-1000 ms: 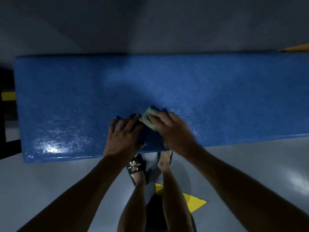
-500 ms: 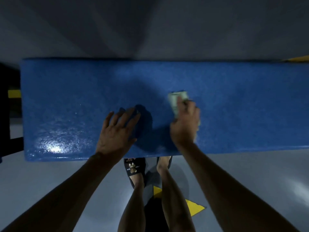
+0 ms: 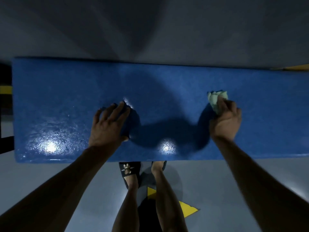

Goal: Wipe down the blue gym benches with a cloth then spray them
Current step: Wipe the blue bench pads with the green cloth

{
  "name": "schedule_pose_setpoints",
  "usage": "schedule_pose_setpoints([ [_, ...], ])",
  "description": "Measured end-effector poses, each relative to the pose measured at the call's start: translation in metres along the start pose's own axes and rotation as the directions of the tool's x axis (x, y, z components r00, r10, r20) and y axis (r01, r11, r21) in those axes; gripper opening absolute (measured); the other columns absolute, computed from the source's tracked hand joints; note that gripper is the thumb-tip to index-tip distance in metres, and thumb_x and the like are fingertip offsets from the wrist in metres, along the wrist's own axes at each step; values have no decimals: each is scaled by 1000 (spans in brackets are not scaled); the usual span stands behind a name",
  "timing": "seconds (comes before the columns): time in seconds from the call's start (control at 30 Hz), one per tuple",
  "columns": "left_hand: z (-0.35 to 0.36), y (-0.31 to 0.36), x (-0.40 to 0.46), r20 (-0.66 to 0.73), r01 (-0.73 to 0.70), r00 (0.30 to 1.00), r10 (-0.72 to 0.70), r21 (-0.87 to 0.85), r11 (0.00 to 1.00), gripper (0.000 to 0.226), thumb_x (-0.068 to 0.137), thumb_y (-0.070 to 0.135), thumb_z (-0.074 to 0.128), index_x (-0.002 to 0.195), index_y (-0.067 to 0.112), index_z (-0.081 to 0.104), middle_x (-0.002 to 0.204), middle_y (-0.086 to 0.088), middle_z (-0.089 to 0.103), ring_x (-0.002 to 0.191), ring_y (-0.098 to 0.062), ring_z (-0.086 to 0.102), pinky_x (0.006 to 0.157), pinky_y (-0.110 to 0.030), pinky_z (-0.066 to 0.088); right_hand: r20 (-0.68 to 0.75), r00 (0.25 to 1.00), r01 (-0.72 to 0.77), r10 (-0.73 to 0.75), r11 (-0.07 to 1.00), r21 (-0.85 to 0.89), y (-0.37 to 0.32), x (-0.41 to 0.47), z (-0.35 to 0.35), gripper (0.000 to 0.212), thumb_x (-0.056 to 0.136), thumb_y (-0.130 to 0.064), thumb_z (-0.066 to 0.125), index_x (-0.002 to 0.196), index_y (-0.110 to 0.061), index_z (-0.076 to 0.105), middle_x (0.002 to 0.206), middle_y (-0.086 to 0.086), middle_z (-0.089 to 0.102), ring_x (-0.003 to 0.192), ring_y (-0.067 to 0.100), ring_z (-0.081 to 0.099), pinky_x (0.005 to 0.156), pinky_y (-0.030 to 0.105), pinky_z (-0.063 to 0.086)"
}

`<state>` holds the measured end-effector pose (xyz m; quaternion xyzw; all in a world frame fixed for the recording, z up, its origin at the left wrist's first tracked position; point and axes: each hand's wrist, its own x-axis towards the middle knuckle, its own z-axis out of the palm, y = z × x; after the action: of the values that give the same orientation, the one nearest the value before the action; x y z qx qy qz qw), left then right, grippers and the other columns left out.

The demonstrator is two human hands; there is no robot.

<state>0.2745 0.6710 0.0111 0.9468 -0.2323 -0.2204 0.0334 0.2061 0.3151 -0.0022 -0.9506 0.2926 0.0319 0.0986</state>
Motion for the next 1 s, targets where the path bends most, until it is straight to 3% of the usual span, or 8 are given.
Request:
schedule_pose_setpoints([
  [0.17, 2, 3, 1, -2, 13, 1000, -13, 7, 1000, 114, 47, 41, 93, 147, 23, 41, 157, 0, 33, 138, -31, 37, 110, -55, 30, 3, 981, 192, -194, 971, 146, -132, -45, 40, 73, 68, -12, 55, 140, -20, 52, 127, 11, 56, 98, 36, 49, 80, 43, 44],
  [0.37, 2, 3, 0, 15, 32, 999, -33, 31, 999, 114, 53, 43, 90, 150, 25, 35, 160, 2, 28, 141, -29, 32, 111, -57, 27, 169, 668, 719, -724, 687, 104, -117, -17, 28, 62, 77, -17, 55, 138, -25, 52, 130, -1, 55, 100, 30, 53, 79, 43, 48],
  [0.43, 4, 2, 0, 9, 29, 1000, -29, 27, 999, 114, 52, 42, 91, 150, 25, 35, 160, 2, 28, 140, -29, 32, 111, -57, 28, 132, 760, 638, -636, 770, 33, -64, 15, 19, 64, 75, -15, 53, 138, -27, 52, 129, 5, 56, 102, 36, 53, 83, 44, 49],
  [0.53, 7, 1, 1, 0, 25, 1000, -25, 20, 999, 116, 47, 40, 93, 148, 24, 37, 158, 0, 31, 139, -30, 34, 108, -58, 31, 20, 961, 277, -277, 961, 4, -6, 43, -2, 69, 70, -16, 47, 139, -22, 52, 126, 11, 52, 100, 39, 48, 83, 45, 47],
  [0.63, 9, 1, 2, 6, 26, 1000, -27, 14, 1000, 117, 47, 41, 93, 149, 24, 36, 159, 0, 30, 139, -30, 35, 109, -58, 31, -70, 994, -77, 84, 993, 94, -25, 42, 6, 73, 68, -13, 43, 141, -17, 51, 126, 15, 50, 101, 40, 47, 83, 45, 44],
  [0.7, 9, 1, 1, 10, 32, 999, -33, 17, 999, 117, 49, 41, 92, 149, 25, 35, 159, 0, 28, 140, -30, 34, 109, -57, 31, -85, 984, -146, 158, 980, 135, -70, 30, 20, 77, 66, -14, 44, 142, -16, 50, 126, 17, 50, 99, 40, 48, 81, 44, 42],
  [0.83, 8, 1, 1, 9, 42, 999, -43, 17, 999, 119, 46, 41, 93, 149, 25, 35, 159, 0, 29, 140, -29, 34, 109, -57, 32, 53, 965, 246, -258, 956, 159, -157, -12, 43, 81, 66, -3, 59, 144, -23, 45, 132, 9, 49, 108, 34, 48, 84, 44, 48],
  [1.0, 10, 1, 1, -5, 36, 999, -36, 23, 999, 120, 44, 42, 93, 148, 25, 37, 158, 0, 31, 138, -29, 35, 108, -57, 33, 161, 624, 758, -764, 643, 113, -135, 2, 33, 62, 79, -9, 48, 140, -23, 51, 133, 0, 55, 101, 29, 51, 76, 42, 50],
])
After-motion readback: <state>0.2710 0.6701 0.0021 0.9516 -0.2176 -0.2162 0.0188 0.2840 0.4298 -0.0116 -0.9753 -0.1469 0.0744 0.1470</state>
